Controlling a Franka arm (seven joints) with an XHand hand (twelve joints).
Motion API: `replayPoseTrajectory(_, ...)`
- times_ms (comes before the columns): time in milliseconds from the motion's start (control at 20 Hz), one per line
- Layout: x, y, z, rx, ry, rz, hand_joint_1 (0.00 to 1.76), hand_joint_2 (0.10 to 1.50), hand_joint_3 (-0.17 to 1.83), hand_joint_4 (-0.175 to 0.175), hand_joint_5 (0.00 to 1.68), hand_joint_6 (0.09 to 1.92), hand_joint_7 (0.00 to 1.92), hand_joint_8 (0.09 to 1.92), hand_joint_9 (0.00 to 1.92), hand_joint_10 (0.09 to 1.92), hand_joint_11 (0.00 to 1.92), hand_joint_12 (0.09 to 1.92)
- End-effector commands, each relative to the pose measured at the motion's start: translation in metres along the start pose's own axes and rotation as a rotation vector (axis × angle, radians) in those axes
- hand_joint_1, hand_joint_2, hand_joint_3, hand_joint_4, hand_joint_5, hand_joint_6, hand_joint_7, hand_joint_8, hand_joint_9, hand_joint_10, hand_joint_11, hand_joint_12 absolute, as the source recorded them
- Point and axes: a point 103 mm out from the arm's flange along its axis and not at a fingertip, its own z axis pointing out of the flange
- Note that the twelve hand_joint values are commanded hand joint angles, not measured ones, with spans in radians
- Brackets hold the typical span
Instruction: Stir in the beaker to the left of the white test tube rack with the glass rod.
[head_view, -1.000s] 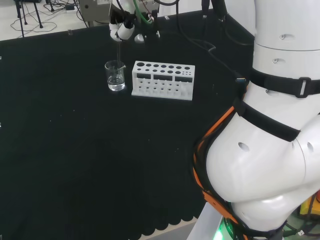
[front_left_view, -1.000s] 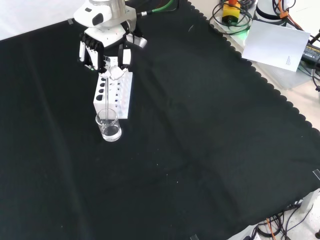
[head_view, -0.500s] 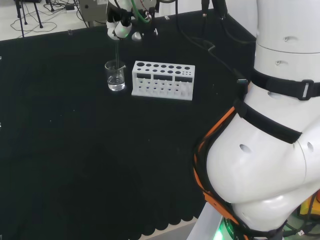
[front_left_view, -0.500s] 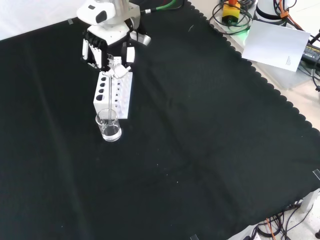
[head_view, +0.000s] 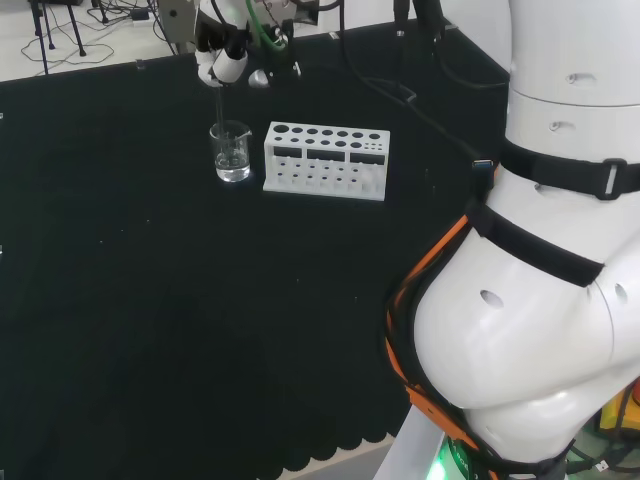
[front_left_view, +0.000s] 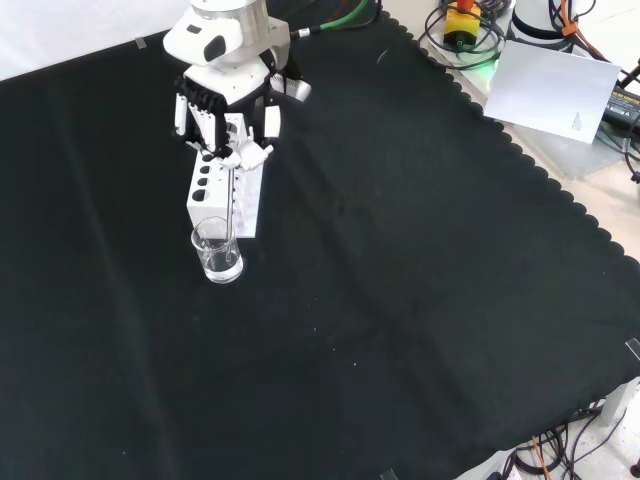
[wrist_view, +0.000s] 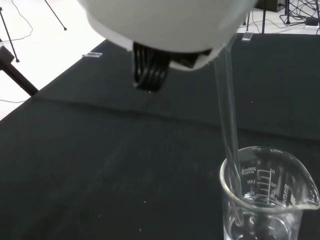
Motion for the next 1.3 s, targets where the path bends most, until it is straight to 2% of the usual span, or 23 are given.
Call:
replayPoseTrajectory(50,-0.02,0.019,0.004,-0.005,-0.003,0.021,1.22,0.5,0.94,-0.175,1.31,0.73,1.59,0.86,1.74,0.76,1.11,0.91)
replayPoseTrajectory(400,-0.057,0.023,0.005,-0.015,0.004,0.06,1.22,0.5,0.93,-0.175,1.31,0.74,1.58,0.86,1.73,0.76,1.11,0.9)
replayPoseTrajectory(700,-0.079,0.005,0.005,-0.016,-0.001,0.095,1.22,0.5,0.93,-0.175,1.31,0.74,1.58,0.86,1.73,0.76,1.11,0.9)
replayPoseTrajectory(900,-0.063,-0.009,-0.004,-0.01,-0.003,0.09,1.21,0.5,0.93,-0.175,1.31,0.74,1.58,0.86,1.73,0.76,1.11,0.9)
replayPoseTrajectory(1300,-0.006,-0.011,-0.001,0.007,0.004,0.009,1.22,0.5,0.93,-0.175,1.31,0.74,1.58,0.86,1.73,0.76,1.11,0.9)
